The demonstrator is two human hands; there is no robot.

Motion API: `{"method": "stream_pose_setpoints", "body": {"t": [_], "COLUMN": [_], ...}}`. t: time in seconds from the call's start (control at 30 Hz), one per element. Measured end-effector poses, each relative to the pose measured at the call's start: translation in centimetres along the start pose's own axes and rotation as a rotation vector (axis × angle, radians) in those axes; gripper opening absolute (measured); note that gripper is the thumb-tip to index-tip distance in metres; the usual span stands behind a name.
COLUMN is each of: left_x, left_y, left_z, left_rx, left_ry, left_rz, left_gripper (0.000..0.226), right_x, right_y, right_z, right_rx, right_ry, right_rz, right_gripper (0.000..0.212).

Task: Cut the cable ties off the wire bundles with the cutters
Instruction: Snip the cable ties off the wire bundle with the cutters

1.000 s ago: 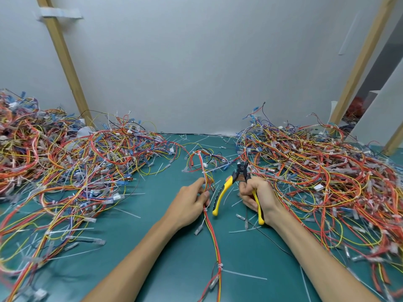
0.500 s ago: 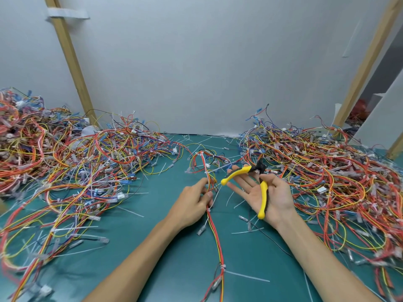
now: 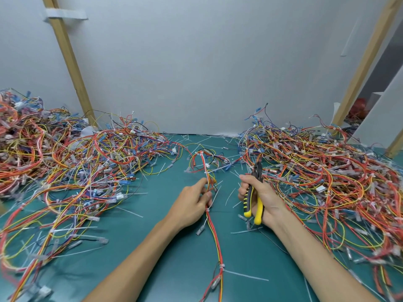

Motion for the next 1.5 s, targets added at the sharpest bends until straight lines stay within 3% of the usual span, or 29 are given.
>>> {"method": "stream_pose_setpoints", "body": {"t": [0.17, 0.33, 0.43, 0.6, 0.67, 0.83, 0.93, 1.17, 1.5], "left_x": [0.0, -0.1, 0.0, 0.0, -0.2, -0.5, -0.3, 0.0, 0.1], "left_y": [0.1, 0.4, 0.5, -1.6, -2.1, -3.0, -2.3, -0.6, 0.1], "left_z": [-0.1, -0.8, -1.6, -1.7, -1.8, -2.0, -1.6, -1.2, 0.0], "left_rx": [-0.020, -0.004, -0.009, -0.597, -0.647, -0.599, -0.581, -0.291, -0.344], "left_ry": [0.018, 0.117, 0.179, 0.318, 0.361, 0.411, 0.362, 0.249, 0.163], "left_rz": [0.003, 0.017, 0.000, -0.234, -0.280, -0.331, -0.271, -0.098, -0.080], "left_gripper": [0.015, 0.006, 0.004, 0.033, 0.040, 0.029, 0.025, 0.026, 0.023], "right_x": [0.1, -0.4, -1.0, -1.7, -1.6, -0.9, -0.4, -1.1, -2.5], "right_y": [0.4, 1.0, 2.2, 3.8, 3.8, 3.2, 2.1, 3.5, 4.7], "right_z": [0.4, 1.8, 2.6, 3.5, 3.4, 2.5, 1.9, 1.6, 2.6], "right_rx": [0.010, -0.060, -0.131, -0.180, -0.224, -0.401, -0.408, -0.433, -0.474], "right_ry": [-0.069, -0.222, -0.305, -0.332, -0.310, -0.206, -0.140, -0.307, -0.475], "right_rz": [0.033, 0.099, 0.255, 0.399, 0.389, 0.288, 0.198, 0.389, 0.504], "right_gripper": [0.006, 0.016, 0.017, 0.042, 0.051, 0.060, 0.058, 0.060, 0.052]}}
Point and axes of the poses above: each hand's wrist, its own x-axis towards the middle knuckle, its own z-axis out of the palm, y = z × x, the point moved 9 cm from there along x, towards the middle knuckle, and after that the axes turned 10 degrees about z, right-handed, at the moved point
